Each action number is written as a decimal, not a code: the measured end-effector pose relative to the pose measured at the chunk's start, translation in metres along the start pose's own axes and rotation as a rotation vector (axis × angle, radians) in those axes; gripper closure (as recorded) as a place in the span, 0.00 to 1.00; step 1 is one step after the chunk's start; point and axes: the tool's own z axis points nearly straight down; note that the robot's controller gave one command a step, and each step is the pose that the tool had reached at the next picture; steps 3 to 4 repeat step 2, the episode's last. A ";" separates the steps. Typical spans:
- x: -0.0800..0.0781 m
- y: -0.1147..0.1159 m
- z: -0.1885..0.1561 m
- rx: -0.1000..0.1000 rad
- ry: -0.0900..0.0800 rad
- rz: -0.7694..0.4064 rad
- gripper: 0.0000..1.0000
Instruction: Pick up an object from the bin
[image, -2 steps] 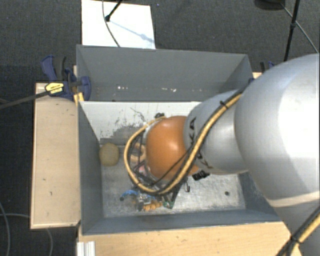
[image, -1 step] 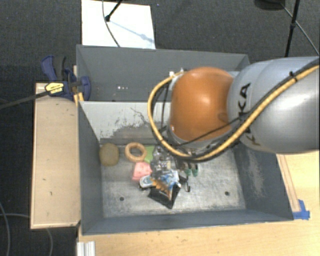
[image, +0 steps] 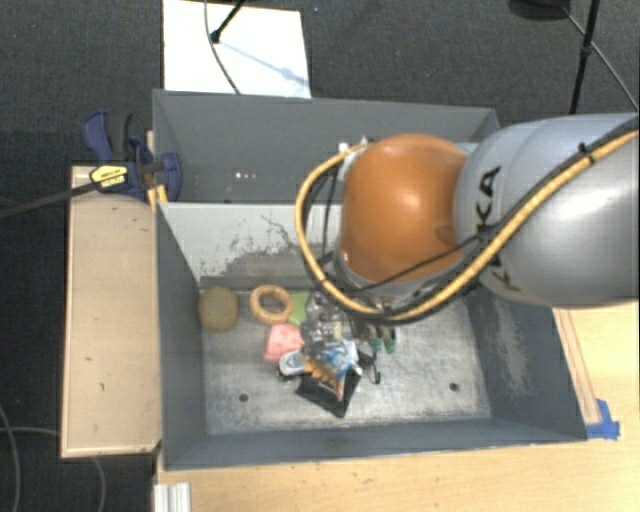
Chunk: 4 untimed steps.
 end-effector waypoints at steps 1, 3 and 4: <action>0.001 0.000 0.003 -0.001 -0.003 0.002 1.00; 0.020 -0.015 0.013 0.000 0.000 -0.138 1.00; 0.020 -0.015 0.013 0.000 0.000 -0.138 1.00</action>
Offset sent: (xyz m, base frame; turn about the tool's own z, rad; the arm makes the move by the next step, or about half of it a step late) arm -0.0294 -0.0291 -0.0186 -0.2120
